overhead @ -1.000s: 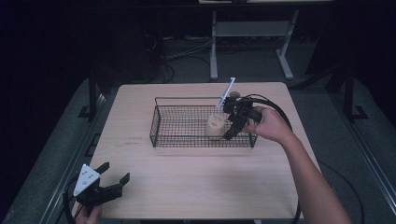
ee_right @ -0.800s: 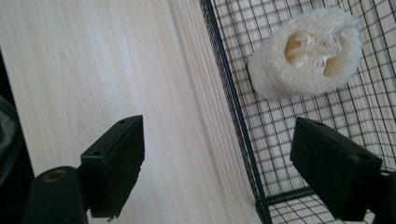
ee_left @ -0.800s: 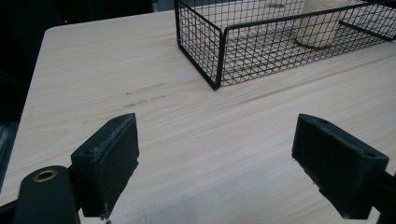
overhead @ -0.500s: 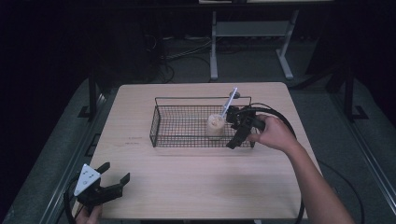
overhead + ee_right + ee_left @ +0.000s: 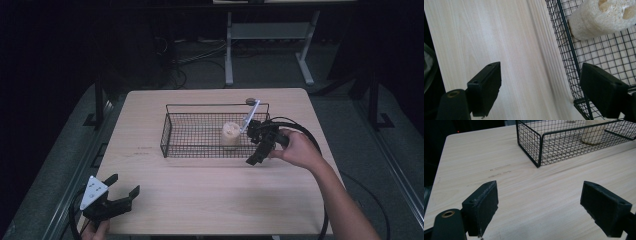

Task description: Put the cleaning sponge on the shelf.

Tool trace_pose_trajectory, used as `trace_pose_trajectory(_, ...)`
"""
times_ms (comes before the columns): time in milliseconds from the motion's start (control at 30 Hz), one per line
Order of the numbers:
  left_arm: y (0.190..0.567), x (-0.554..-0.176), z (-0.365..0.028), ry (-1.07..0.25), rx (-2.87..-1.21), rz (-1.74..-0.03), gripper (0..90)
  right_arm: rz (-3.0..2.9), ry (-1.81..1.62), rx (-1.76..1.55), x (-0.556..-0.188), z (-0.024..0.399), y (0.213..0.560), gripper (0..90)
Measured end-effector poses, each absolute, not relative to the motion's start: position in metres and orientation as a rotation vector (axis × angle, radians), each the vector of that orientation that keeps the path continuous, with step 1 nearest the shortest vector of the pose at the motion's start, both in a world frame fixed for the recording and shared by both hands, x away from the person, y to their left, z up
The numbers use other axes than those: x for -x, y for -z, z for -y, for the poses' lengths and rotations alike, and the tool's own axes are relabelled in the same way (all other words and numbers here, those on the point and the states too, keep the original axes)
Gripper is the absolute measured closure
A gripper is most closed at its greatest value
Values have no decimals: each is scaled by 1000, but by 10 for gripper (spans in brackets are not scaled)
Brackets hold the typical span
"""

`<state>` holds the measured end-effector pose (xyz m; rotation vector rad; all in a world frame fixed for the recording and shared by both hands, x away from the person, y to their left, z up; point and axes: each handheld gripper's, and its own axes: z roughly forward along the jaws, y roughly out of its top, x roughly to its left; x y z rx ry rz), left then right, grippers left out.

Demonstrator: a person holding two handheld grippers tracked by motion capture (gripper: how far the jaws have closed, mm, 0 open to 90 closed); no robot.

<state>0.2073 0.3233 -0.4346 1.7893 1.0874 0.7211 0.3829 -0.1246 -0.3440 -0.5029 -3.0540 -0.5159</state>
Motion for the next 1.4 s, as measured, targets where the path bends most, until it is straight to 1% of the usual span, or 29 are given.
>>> trace_pose_trajectory(1400, 435, -207, -323, -723, -1793, -1084, 140, 3037, 540, 576, -352, 165, 372, 169)
